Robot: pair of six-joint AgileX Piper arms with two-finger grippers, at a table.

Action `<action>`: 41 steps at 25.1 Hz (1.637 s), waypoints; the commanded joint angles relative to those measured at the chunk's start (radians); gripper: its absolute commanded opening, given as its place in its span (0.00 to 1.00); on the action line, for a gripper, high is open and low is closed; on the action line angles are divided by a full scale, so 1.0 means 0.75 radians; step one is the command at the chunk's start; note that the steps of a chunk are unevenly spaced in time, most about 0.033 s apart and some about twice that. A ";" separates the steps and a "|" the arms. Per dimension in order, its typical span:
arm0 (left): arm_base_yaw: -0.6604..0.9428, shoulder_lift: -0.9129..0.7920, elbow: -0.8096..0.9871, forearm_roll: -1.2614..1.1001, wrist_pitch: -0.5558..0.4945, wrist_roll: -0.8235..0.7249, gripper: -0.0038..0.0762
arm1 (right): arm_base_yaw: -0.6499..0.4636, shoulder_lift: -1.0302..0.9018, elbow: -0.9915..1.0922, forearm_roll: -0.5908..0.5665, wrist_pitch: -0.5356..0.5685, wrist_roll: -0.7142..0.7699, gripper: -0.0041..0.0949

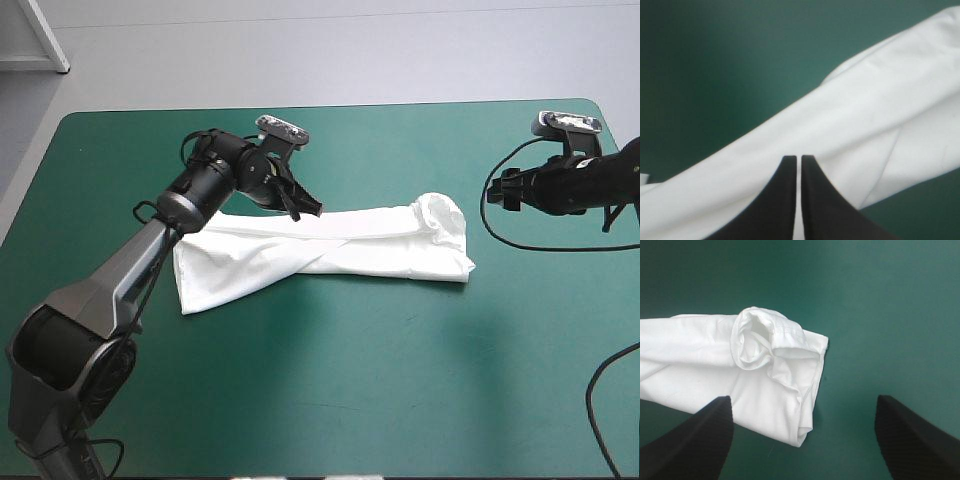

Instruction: Fold the cloth

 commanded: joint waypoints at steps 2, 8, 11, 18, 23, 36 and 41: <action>-0.034 0.077 -0.031 -0.116 -0.052 -0.002 0.07 | -0.016 -0.009 -0.039 0.116 0.005 -0.036 0.79; -0.045 0.210 -0.031 -0.153 -0.046 0.001 0.07 | -0.016 0.231 -0.039 0.309 0.080 -0.128 0.79; -0.048 0.234 -0.004 -0.157 -0.078 0.001 0.07 | -0.016 0.370 -0.039 0.318 0.120 -0.138 0.79; -0.048 0.275 0.019 -0.169 -0.078 0.001 0.07 | -0.008 0.514 0.152 0.467 0.028 -0.243 0.79; -0.048 0.277 0.019 -0.170 -0.097 0.001 0.07 | 0.026 0.516 0.296 0.637 -0.048 -0.392 0.74; -0.048 0.279 0.019 -0.168 -0.126 0.001 0.07 | 0.190 0.511 0.342 0.675 -0.193 -0.409 0.03; -0.048 0.278 0.019 -0.168 -0.126 0.001 0.07 | 0.190 0.441 0.293 0.686 -0.196 -0.396 0.03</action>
